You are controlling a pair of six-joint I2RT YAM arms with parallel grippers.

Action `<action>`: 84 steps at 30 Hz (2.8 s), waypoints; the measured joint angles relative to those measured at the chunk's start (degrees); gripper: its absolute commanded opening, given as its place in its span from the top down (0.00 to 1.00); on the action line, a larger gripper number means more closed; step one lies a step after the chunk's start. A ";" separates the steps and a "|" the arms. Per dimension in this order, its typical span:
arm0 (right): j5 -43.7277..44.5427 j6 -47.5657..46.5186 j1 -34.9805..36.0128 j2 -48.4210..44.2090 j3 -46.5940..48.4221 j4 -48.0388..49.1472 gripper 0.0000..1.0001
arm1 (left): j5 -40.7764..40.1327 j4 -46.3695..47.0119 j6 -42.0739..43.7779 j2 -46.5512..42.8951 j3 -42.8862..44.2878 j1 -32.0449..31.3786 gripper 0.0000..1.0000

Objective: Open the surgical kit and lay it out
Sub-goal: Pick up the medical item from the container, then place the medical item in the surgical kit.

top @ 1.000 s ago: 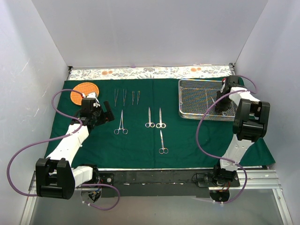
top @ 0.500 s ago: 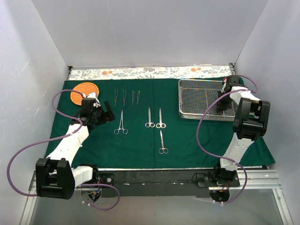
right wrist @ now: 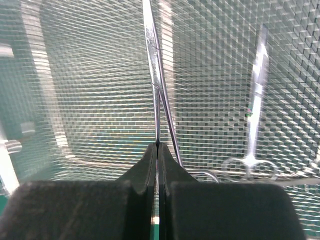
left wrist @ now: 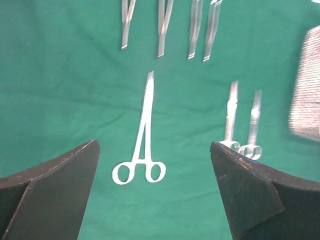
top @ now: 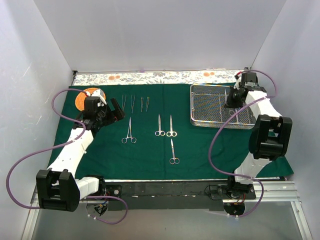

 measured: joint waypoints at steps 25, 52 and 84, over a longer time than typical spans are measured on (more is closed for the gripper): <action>-6.56 22.38 26.49 -11.06 -2.82 16.68 0.99 | 4.20 11.80 -8.02 24.98 28.06 -27.85 0.26; -6.60 24.24 31.28 -11.13 -3.48 18.43 0.99 | 7.89 11.65 -7.87 34.01 32.17 -30.88 0.76; -0.46 13.00 29.97 -17.33 -9.84 19.63 0.18 | -4.68 -19.28 7.21 19.89 26.01 -12.81 1.00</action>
